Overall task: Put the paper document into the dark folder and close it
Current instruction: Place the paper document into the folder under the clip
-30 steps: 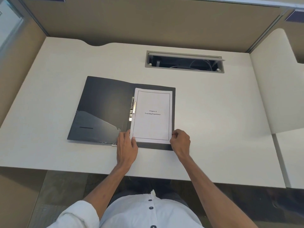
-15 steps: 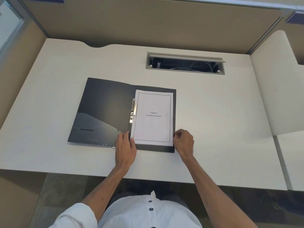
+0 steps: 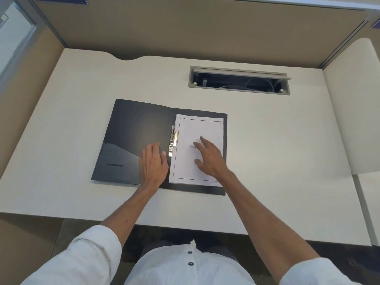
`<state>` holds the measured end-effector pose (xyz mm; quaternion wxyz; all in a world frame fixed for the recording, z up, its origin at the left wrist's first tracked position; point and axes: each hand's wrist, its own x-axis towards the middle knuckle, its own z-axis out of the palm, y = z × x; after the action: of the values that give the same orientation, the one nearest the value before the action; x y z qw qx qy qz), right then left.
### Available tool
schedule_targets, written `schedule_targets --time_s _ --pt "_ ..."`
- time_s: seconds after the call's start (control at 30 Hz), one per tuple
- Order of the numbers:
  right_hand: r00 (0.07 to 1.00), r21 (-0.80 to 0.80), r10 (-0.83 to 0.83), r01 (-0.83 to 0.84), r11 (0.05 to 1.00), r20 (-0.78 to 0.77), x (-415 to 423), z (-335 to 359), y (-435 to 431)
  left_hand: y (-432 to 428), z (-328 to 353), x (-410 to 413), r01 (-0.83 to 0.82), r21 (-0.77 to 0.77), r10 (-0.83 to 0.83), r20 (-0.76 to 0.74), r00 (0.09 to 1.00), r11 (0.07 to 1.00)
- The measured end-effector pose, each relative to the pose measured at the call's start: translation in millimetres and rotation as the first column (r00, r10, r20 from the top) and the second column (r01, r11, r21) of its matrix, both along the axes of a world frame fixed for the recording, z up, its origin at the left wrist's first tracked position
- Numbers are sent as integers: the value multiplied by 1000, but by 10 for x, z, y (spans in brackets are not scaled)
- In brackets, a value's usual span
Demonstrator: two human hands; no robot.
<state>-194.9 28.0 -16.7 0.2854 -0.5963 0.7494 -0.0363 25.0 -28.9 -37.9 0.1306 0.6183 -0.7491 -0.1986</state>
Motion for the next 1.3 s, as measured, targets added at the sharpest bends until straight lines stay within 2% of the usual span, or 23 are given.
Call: schedule_targets --time_s 0.23,0.63,0.83,1.0,1.1,1.3 --pt "1000 4 19 -19 1000 -12 42 1 -235 -363 59 -62 119 -10 -119 19 993 993" --pt "997 19 5 -3 1000 -75 88 -83 -279 -694 80 -234 212 18 -212 26 977 977" --pt "998 22 -13 14 1000 -67 106 -113 -285 -980 111 -340 387 109 -399 141 906 916" --pt "999 31 -17 18 999 -51 95 -122 -279 -1138 108 -358 456 153 -480 204 853 876" --pt "999 38 -15 17 999 -42 98 -125 -282 -1147 115 -358 442 116 -456 156 876 889" --pt "999 42 -21 22 999 -31 92 -116 -277 -1047 179 -286 372 24 -370 -45 928 928"
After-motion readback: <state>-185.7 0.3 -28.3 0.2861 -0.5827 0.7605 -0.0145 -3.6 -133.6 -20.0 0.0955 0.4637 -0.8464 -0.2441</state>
